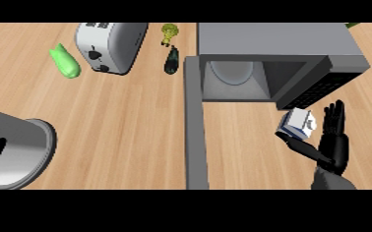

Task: Pick up the milk, place it into the microwave and close the microwave

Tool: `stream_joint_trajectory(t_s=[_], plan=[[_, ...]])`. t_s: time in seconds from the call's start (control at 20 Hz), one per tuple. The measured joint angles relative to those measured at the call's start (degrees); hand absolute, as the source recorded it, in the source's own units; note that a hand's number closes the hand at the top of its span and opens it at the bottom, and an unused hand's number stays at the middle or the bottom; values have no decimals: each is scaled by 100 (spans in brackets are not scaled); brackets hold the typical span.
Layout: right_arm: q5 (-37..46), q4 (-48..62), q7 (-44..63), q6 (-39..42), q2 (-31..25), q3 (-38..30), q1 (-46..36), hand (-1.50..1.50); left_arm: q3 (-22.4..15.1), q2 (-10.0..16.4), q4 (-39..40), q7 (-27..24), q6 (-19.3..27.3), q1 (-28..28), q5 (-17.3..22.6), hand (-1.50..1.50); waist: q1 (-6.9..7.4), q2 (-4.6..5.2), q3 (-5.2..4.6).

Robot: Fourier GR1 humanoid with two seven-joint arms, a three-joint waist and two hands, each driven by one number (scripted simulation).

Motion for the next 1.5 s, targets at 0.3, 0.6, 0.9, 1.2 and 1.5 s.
stream_joint_trajectory(t_s=[0.3,0.6,0.9,1.2,1.5], plan=[[25,1364,-538,-398,-240,-414,-520,-150,-47,-1,40,-79,-24,14,-60,-150,28,11,3],[-120,2510,-1135,114,-606,-666,-790,-150,68,-5,186,-181,-179,29,18,-150,29,13,5],[-79,2712,-1289,1751,-671,-282,-754,-150,63,-19,115,-136,-182,120,68,-150,41,8,8],[-53,2834,-1665,1942,-536,-222,-1052,150,121,18,170,-56,-221,46,157,-150,37,11,7],[-103,2699,-1888,1149,-425,-460,-1144,150,183,-3,212,-94,-253,100,252,-150,20,2,-1]])
